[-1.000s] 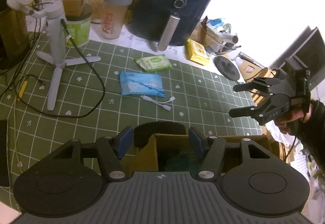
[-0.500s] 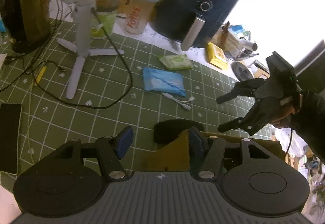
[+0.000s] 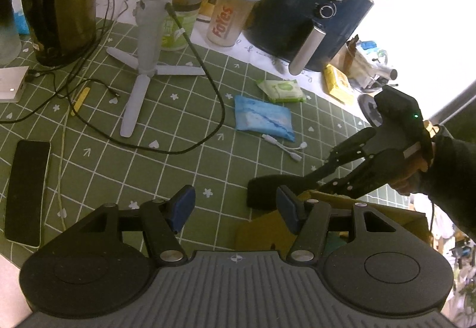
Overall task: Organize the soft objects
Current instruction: 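Move the right gripper toward the black rectangular case on the mat, then grasp the black rectangular case with the right gripper and lift it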
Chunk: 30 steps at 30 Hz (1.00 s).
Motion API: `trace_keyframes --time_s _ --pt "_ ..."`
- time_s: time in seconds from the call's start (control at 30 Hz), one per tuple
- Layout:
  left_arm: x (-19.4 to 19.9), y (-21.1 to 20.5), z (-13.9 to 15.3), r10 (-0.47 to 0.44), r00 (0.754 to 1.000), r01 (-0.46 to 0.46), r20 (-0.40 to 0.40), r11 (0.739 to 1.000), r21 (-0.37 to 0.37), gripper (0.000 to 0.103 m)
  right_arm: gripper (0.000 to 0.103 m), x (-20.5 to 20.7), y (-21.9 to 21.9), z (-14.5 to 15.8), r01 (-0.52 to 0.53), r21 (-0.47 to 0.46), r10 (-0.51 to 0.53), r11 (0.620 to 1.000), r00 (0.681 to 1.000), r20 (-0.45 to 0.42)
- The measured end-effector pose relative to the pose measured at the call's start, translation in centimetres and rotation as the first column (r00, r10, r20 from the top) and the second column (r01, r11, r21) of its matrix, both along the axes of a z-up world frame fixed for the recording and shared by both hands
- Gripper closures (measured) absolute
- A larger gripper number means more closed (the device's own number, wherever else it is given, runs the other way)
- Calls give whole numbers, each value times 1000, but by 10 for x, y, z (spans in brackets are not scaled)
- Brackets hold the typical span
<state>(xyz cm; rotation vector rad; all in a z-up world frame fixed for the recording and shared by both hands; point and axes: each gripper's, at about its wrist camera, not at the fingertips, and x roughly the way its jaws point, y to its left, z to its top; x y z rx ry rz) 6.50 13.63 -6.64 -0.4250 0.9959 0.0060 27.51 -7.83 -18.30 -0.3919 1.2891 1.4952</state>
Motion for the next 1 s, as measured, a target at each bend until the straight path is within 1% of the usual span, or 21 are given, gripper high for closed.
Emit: trace_keyframes --time_s 0.1,0.2,0.37,0.5,0.6,0.63,0.67,0.7,0.73,0.77,0.83,1.0 --pt "3 0 1 -7 1000 7 5 1000 5 44 65 4 -12 5 45 7 -45 999 998 37" --pt "7 0 1 -20 1000 20 10 1000 8 44 65 9 -30 10 89 -2 -88 996 995 53" --pt "16 -4 4 -48 999 47 21 999 18 44 65 13 -68 17 162 -47 -158 986 983 91" --pt "23 -7 9 -77 996 76 38 997 31 44 64 18 -102 19 263 -61 -253 963 958 131" --pt "29 -10 12 -101 994 99 47 994 44 44 61 18 -119 18 324 -75 -309 943 938 155" --pt "31 -10 13 -107 993 104 49 993 47 44 58 17 -122 18 339 -75 -324 938 931 166" --pt "34 -11 13 -113 992 111 51 993 51 44 46 15 -123 17 354 -75 -337 932 925 174" --pt "36 -12 14 -121 991 119 53 991 55 44 37 13 -124 18 360 -72 -342 930 921 184" --pt "39 -13 15 -129 990 126 55 990 60 44 21 9 -124 18 361 -61 -343 931 918 201" --pt "41 -15 16 -139 989 135 57 989 65 44 12 6 -124 19 358 -48 -340 932 915 218" --pt "45 -19 18 -164 985 159 61 984 79 44 10 0 -120 18 357 -35 -338 933 908 246" --pt "58 -33 24 -245 967 234 67 962 142 44 10 -6 -104 4 350 -70 -314 934 898 310"
